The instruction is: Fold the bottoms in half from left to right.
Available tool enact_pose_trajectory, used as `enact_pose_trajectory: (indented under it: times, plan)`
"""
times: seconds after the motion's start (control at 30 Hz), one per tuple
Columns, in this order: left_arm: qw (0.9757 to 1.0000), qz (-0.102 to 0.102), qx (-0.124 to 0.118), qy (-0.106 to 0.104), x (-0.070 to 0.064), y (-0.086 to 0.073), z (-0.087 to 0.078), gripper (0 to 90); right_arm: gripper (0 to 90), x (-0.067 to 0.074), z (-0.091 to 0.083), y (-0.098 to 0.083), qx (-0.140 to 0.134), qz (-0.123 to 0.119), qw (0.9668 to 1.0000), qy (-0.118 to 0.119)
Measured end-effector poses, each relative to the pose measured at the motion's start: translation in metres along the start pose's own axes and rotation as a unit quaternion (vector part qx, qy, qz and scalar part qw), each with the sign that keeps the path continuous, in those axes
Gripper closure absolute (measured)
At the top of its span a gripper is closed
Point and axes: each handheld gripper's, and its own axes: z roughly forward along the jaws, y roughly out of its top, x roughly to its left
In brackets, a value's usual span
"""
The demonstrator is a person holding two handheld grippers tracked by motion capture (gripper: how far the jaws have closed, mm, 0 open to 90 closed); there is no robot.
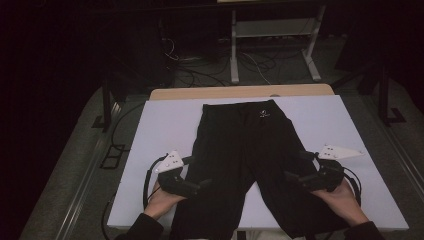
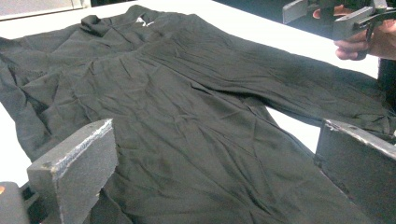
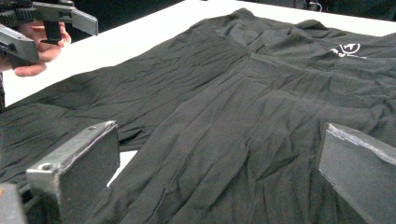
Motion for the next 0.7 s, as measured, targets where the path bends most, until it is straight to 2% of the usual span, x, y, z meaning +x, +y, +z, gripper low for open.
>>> enact_pose_trajectory:
  times: [0.4,0.7]
  plan:
    - [1.0,0.001,-0.001,0.005,-0.0005,-0.0007,-0.001,0.0,0.0,0.0011,-0.0002,0.0005,0.003,-0.005,1.0,-0.006]
    - [0.9999,-0.008,-0.001,0.007,0.0005,-0.0021,-0.0024,0.0,0.0,0.0005,-0.0025,0.0031,0.002,-0.001,1.0,-0.009]
